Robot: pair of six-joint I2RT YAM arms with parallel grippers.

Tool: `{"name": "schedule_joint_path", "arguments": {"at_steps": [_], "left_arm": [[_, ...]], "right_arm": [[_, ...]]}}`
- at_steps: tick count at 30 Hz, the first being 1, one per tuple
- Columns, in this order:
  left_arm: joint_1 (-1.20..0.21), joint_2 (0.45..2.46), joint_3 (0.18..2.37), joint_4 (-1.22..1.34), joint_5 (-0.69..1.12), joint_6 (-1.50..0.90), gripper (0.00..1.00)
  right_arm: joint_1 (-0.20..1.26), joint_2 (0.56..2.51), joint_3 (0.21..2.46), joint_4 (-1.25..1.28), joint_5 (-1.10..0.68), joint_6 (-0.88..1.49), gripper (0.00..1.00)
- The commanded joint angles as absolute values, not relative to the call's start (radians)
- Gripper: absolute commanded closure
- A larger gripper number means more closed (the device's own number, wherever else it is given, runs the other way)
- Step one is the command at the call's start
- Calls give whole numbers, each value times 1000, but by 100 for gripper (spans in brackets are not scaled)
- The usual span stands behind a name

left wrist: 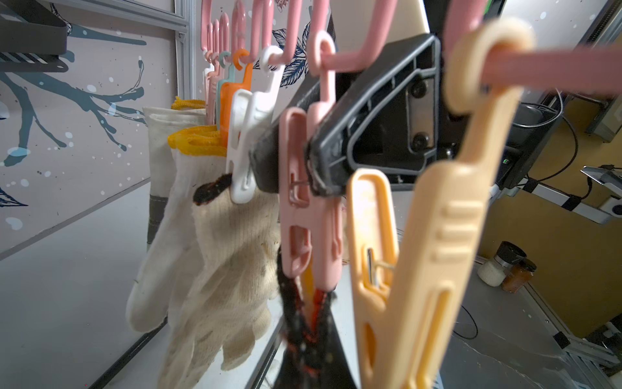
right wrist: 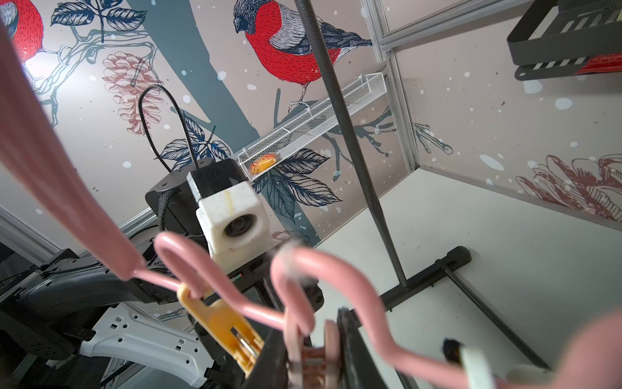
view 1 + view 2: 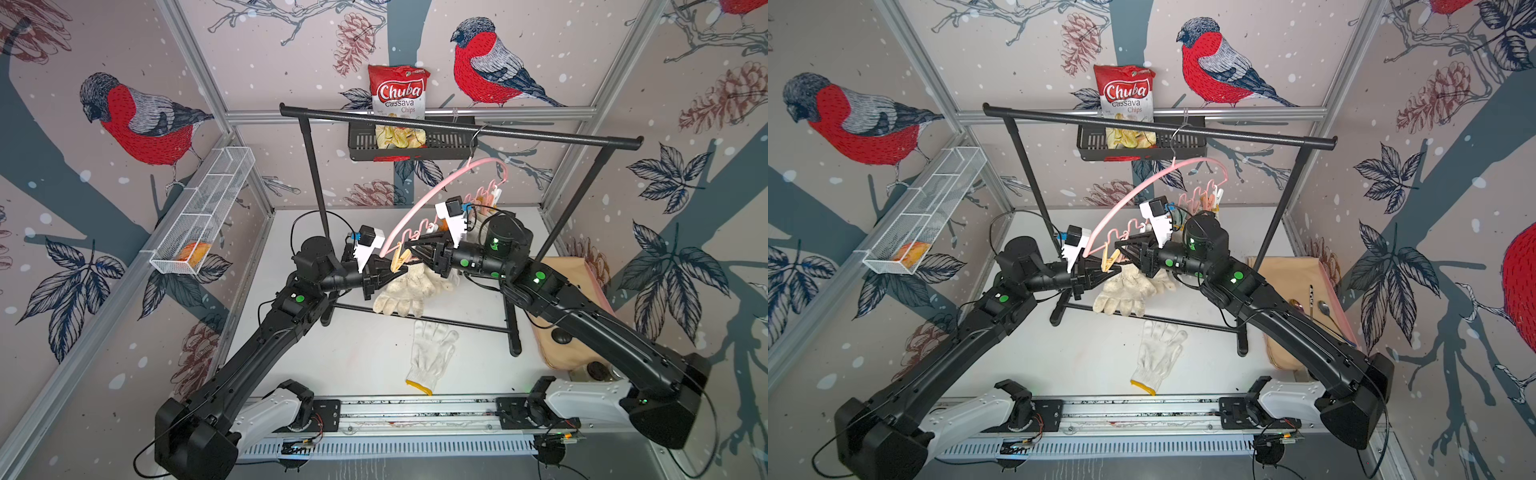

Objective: Clip the gloves onto a hanger to dry
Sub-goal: Clamp the glove onto the hanger.

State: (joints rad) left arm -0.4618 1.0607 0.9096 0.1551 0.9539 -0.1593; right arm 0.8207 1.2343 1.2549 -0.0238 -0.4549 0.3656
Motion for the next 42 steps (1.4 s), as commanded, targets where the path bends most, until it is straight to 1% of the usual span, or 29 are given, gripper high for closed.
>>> {"name": "schedule_joint_path", "arguments": {"at_steps": [1, 20, 26, 28, 33, 38, 40, 42], "left_arm": [[-459, 1068, 931, 214, 977, -158, 99], [-458, 1086, 1035, 95, 977, -89, 99], [-458, 1090, 1044, 93, 978, -87, 99], [-458, 1092, 1044, 95, 979, -91, 99], [-458, 1090, 1041, 95, 978, -91, 99], [-458, 1087, 1037, 94, 974, -89, 98], [-459, 1088, 1037, 94, 971, -90, 98], [-458, 1086, 1036, 94, 965, -88, 95]], "right_arm": [[818, 1231, 1252, -4, -472, 360, 86], [802, 1229, 1240, -1, -491, 359, 87], [799, 1229, 1241, -2, -492, 359, 87], [798, 1229, 1241, -1, -491, 359, 82], [796, 1226, 1244, -6, -483, 345, 65], [794, 1230, 1256, -30, -479, 325, 57], [794, 1233, 1262, -40, -478, 321, 56], [794, 1232, 1265, -43, -474, 319, 54]]}}
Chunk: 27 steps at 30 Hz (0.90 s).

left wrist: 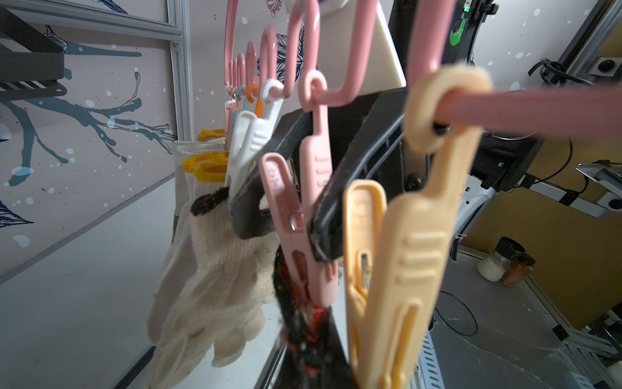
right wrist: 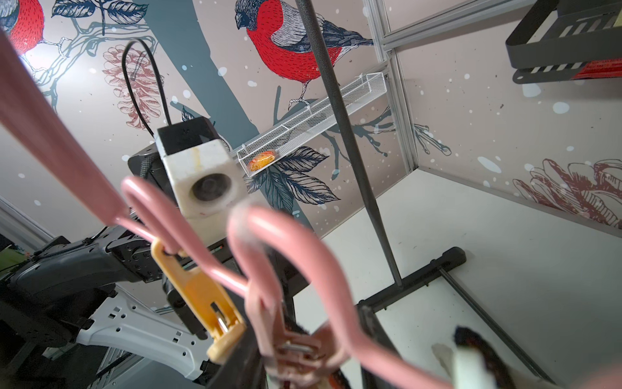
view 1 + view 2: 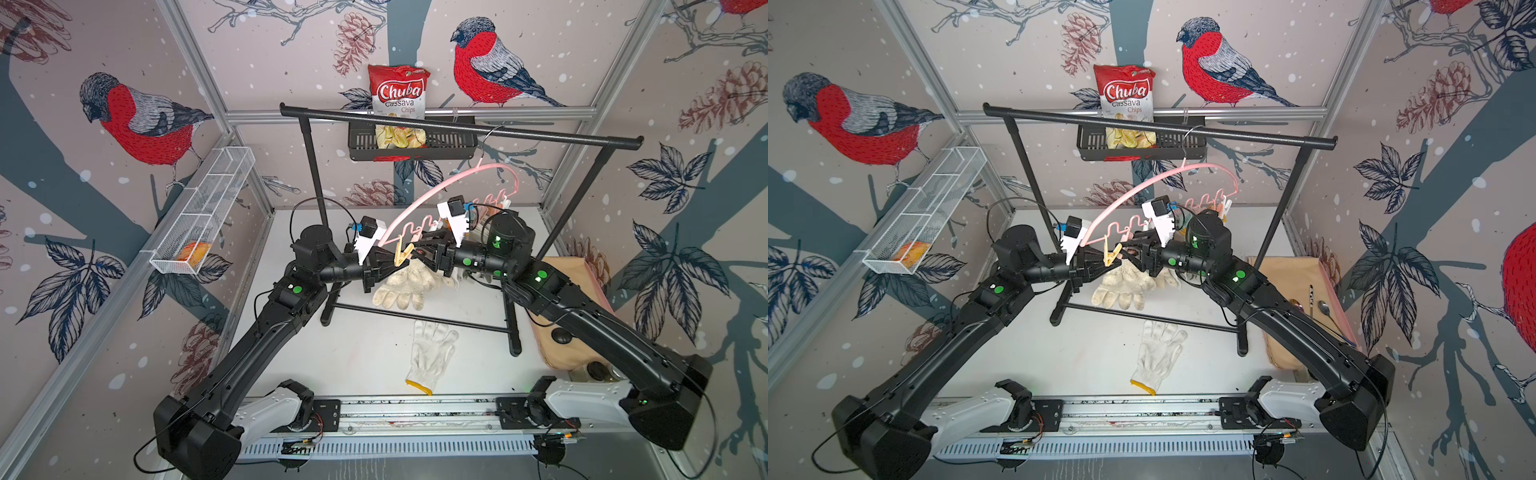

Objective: Clip the gloves onto a hanger to dry
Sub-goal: Clamp the glove onto the hanger.

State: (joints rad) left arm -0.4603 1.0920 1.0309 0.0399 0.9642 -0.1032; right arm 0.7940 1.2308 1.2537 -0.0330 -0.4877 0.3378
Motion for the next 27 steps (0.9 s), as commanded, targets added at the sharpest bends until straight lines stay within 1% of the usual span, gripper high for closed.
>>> {"name": "schedule_joint_path", "arguments": {"at_steps": [1, 3, 6, 10, 13, 18, 19, 21, 24, 25, 27], "left_arm": [[-458, 1085, 1035, 94, 961, -88, 94], [-458, 1083, 1035, 95, 953, -85, 91], [-459, 1083, 1035, 95, 956, -85, 90], [-459, 1085, 1036, 94, 963, -86, 92], [-458, 1085, 1035, 94, 959, -86, 93], [-459, 1084, 1037, 95, 951, -86, 93], [-458, 1084, 1037, 97, 947, -86, 92], [-458, 1082, 1037, 99, 930, -87, 84], [-458, 1069, 1028, 109, 873, -95, 62], [-458, 1060, 1020, 120, 855, -98, 57], [-459, 1044, 1004, 142, 824, -100, 50]], "right_arm": [[794, 1232, 1266, -43, -473, 318, 53], [793, 1229, 1266, -43, -471, 319, 52], [792, 1226, 1266, -41, -468, 318, 51], [789, 1224, 1265, -36, -460, 322, 50], [788, 1218, 1265, -26, -450, 328, 47], [785, 1209, 1266, -9, -421, 338, 43], [785, 1207, 1264, -6, -417, 340, 43], [784, 1202, 1264, -7, -411, 341, 42], [784, 1198, 1262, -17, -408, 336, 42], [783, 1197, 1263, -21, -406, 335, 41], [783, 1193, 1260, -27, -400, 333, 41]]}}
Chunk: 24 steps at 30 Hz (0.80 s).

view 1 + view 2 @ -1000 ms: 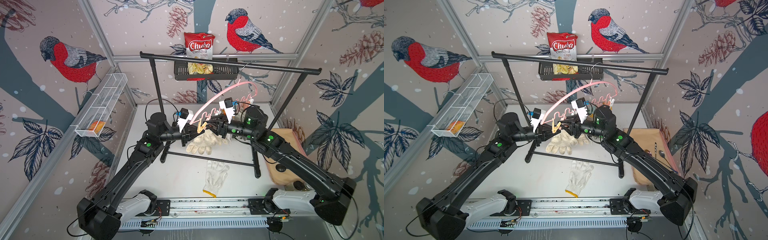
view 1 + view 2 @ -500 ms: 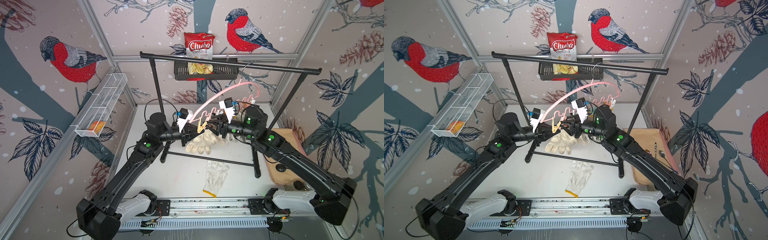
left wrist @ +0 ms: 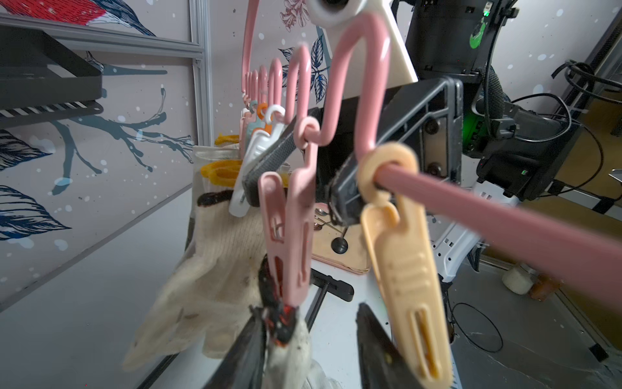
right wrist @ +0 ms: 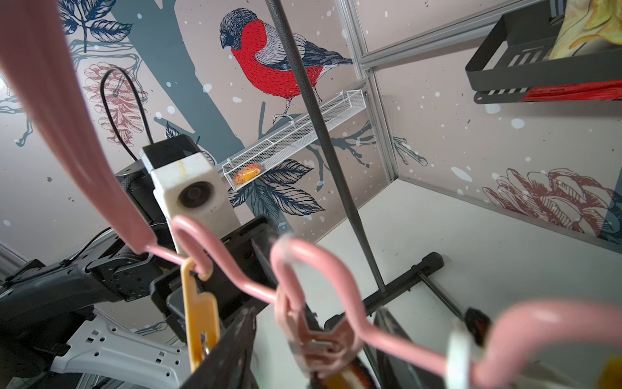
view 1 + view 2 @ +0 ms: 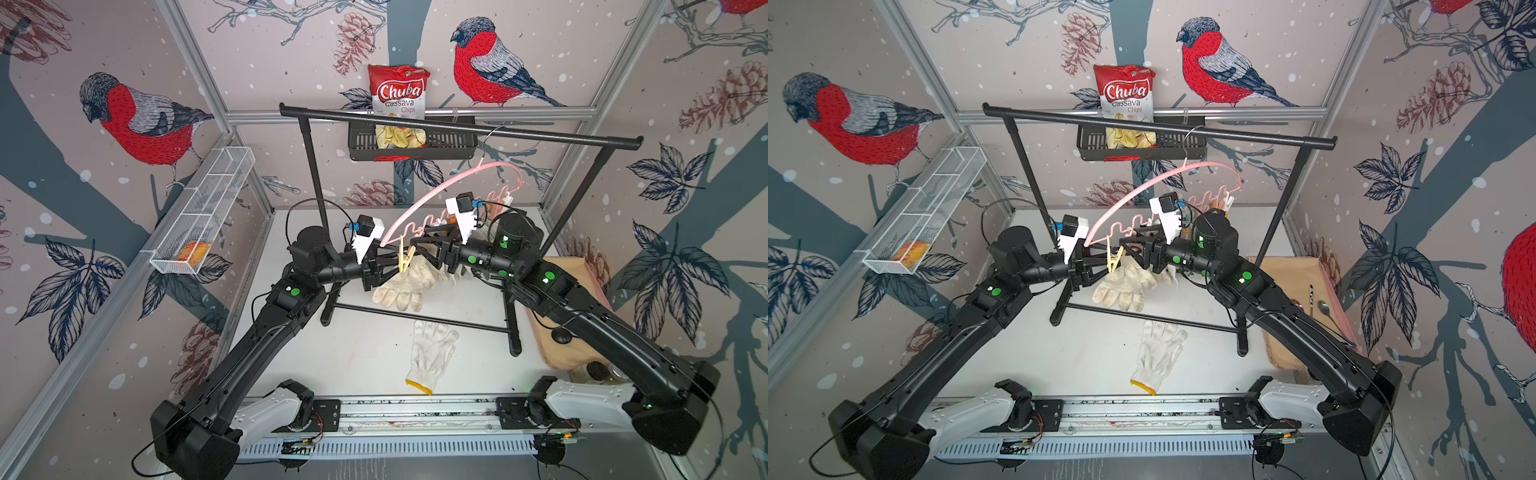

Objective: Clip the gloves onto a hanger to dry
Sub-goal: Clamp the glove onto the hanger.

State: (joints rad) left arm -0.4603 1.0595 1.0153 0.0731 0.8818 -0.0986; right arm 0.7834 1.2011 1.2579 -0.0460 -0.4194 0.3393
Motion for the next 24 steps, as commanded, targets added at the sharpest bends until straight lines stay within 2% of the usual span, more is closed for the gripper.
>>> {"name": "schedule_joint_path", "arguments": {"at_steps": [1, 9, 13, 18, 24], "left_arm": [[-459, 1036, 1003, 153, 811, -101, 47], [-454, 994, 943, 152, 716, -83, 35], [-449, 936, 889, 156, 589, -61, 31], [-448, 827, 811, 179, 395, -60, 17], [-448, 731, 784, 116, 371, -65, 15]], "right_arm": [[783, 1192, 1260, -30, -398, 332, 41], [782, 1171, 1259, -67, -361, 336, 41], [782, 1117, 1231, -97, -290, 355, 40], [782, 1015, 1186, -136, -236, 375, 40], [782, 927, 1173, -219, -215, 383, 40]]}}
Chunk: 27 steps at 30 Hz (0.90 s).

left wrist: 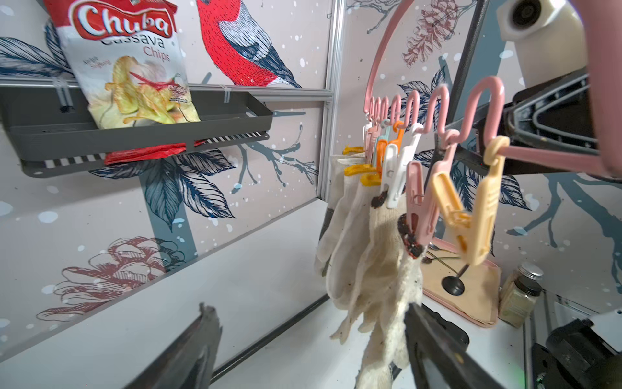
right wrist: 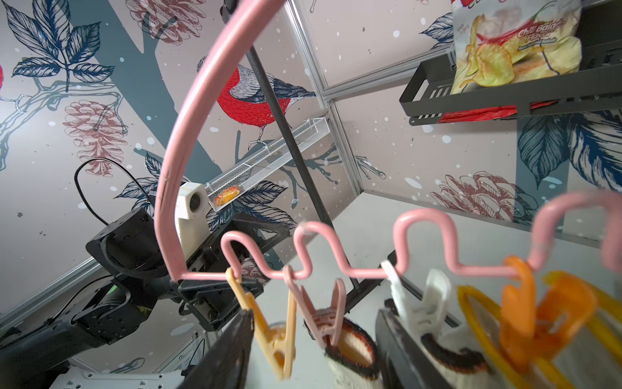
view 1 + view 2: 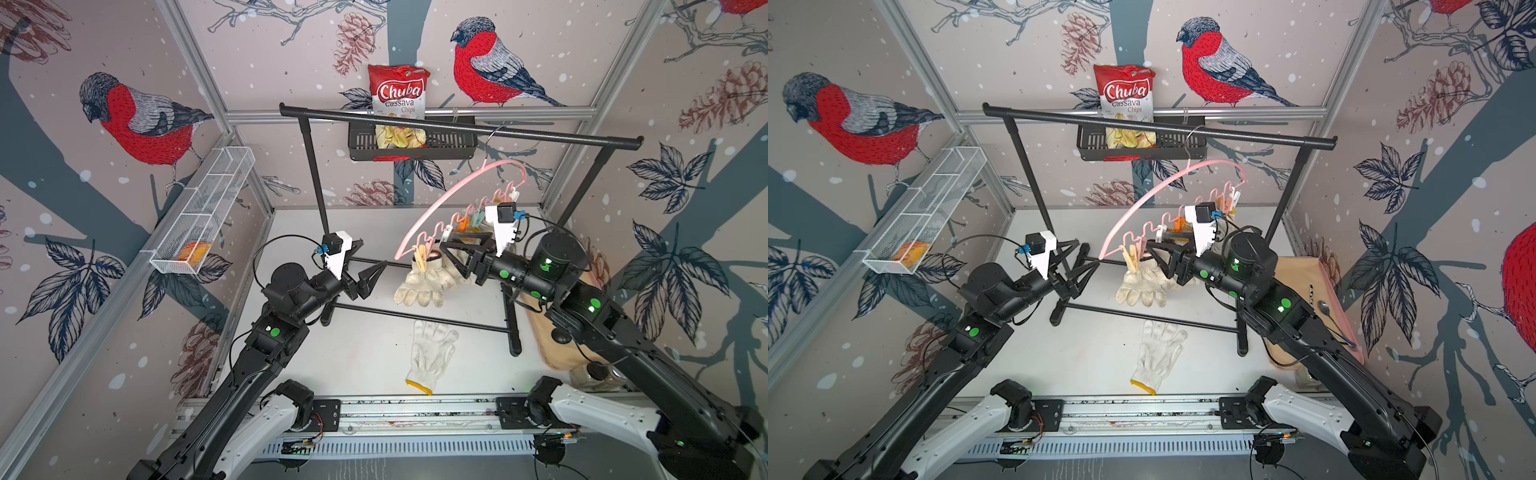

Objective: Clip the gloves onto a hanger to dry
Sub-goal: Clamp the glove onto the hanger, then pick up the glove from the center of the board.

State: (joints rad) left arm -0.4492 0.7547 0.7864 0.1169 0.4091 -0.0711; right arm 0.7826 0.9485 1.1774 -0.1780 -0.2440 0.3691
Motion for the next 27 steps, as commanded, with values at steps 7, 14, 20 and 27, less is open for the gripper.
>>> {"name": "schedule_joint_path", "arguments": {"at_steps": [7, 14, 20, 27], "left_arm": [[-448, 663, 781, -97, 587, -19, 19], [-451, 562, 750, -267, 604, 198, 20], [-493, 583, 775, -406, 555, 476, 22], [-673, 605, 752, -584, 342, 819, 25]], "right_arm": [[789, 783, 1040, -328, -125, 558, 47], [819, 592, 808, -431, -50, 734, 57], [861, 596, 710, -466, -97, 684, 61], [1085, 733, 702, -473, -106, 388, 59]]}}
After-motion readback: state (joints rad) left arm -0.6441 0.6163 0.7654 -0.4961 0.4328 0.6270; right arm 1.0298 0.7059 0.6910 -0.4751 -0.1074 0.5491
